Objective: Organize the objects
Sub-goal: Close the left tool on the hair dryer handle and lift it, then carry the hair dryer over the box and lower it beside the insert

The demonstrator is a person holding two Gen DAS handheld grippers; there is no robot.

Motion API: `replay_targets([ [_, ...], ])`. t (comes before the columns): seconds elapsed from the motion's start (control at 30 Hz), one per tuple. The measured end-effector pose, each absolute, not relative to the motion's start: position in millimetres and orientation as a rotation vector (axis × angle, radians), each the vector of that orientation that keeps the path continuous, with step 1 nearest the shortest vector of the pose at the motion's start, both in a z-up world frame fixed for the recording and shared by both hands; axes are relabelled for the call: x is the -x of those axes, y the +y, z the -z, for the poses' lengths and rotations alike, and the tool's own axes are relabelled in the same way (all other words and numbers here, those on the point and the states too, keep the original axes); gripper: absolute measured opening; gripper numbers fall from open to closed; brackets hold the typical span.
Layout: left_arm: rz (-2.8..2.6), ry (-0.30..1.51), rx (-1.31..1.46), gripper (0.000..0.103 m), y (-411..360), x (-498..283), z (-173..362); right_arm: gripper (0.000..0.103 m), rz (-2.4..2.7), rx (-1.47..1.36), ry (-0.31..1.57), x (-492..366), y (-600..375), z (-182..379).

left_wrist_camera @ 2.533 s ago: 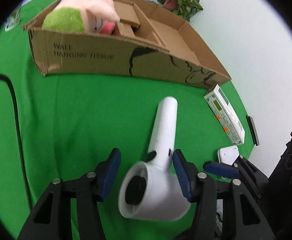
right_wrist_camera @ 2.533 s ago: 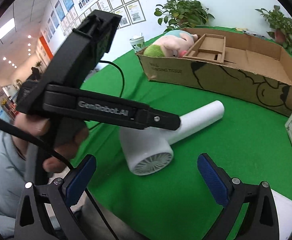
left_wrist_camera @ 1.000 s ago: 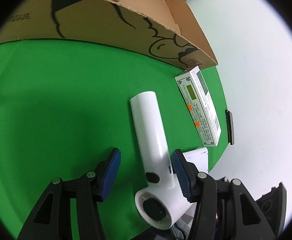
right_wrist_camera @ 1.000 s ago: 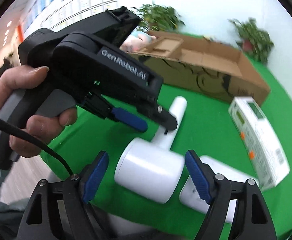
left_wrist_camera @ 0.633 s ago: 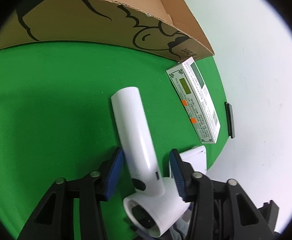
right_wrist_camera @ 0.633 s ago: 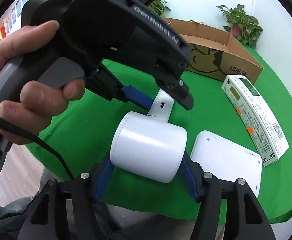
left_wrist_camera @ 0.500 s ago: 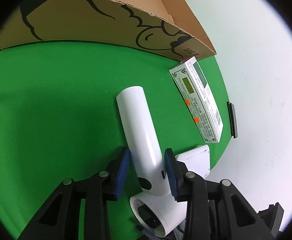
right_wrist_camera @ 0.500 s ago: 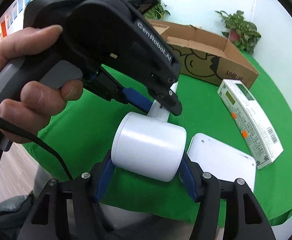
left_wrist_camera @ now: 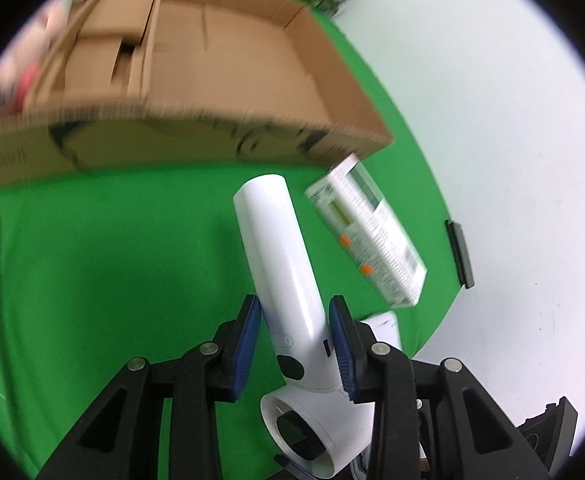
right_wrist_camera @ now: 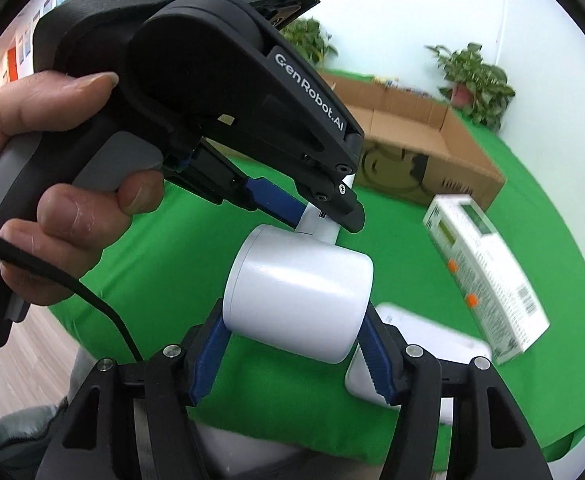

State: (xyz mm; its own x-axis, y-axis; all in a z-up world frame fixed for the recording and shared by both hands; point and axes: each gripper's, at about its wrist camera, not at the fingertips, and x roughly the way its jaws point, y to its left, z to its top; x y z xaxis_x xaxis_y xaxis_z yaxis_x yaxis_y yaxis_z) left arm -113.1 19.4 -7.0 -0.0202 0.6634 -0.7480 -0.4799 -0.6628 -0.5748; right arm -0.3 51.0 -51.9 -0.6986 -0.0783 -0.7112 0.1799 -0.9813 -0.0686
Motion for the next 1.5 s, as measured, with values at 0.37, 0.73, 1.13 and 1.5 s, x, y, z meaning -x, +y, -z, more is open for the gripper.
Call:
replay_targets([
  [0.37, -1.937, -0.102, 1.226, 0.034, 24, 150, -83, 0.059, 2.873, -0.919, 0.238, 44, 44, -11],
  [0.73, -2.054, -0.076, 1.145, 0.034, 41, 212, -130, 0.059, 2.842, -0.848, 0.206, 118, 39, -57],
  [1.13, -2.082, -0.014, 1.252, 0.035, 67, 277, -100, 0.059, 2.711, -1.001, 0.031, 188, 59, -41],
  [1.5, -2.04, 0.016, 1.44, 0.035, 84, 313, -30, 0.059, 2.585, -1.185, -0.072, 237, 75, 33],
])
